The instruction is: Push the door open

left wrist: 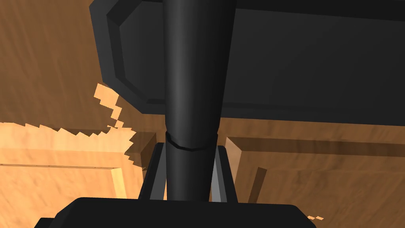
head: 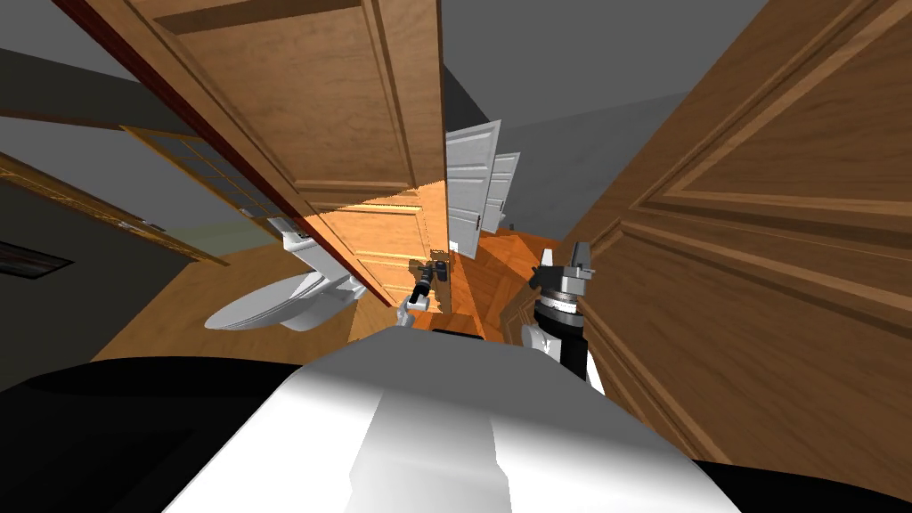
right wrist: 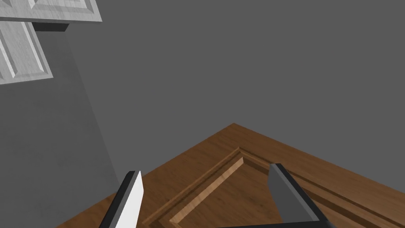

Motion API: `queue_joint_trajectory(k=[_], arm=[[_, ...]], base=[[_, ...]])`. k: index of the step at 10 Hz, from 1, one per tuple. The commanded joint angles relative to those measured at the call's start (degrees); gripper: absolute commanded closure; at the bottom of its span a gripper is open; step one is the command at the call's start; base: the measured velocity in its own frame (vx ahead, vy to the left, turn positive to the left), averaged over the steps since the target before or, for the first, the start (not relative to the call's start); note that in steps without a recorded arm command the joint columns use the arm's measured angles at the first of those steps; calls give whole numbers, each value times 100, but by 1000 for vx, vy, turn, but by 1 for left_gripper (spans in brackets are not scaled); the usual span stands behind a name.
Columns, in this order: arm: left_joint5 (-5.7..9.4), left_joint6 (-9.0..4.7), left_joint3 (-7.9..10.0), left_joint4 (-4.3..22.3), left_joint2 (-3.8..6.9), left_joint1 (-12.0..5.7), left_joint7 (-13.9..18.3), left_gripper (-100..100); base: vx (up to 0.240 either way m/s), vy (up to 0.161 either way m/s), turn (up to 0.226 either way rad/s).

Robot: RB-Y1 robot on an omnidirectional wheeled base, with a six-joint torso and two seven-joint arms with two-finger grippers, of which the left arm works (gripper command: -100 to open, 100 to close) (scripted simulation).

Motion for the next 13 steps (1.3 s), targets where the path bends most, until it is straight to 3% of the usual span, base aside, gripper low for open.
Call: queue_joint_trajectory(k=[1, 2, 3, 6, 7, 13], arm=[[9, 1, 58, -8, -33, -31, -11, 100], [7, 15, 48, -13, -12, 3, -8, 100], [113, 9, 128, -32, 93, -2, -126, 100], [278, 0, 231, -47, 201, 4, -321, 100], [278, 0, 231, -47, 201, 4, -321, 100], [671, -21, 474, -81, 306, 17, -786, 100]], base=[[164, -89, 49], [74, -27, 29], [147, 1, 67], [219, 24, 51], [133, 45, 38], [167, 18, 77]])
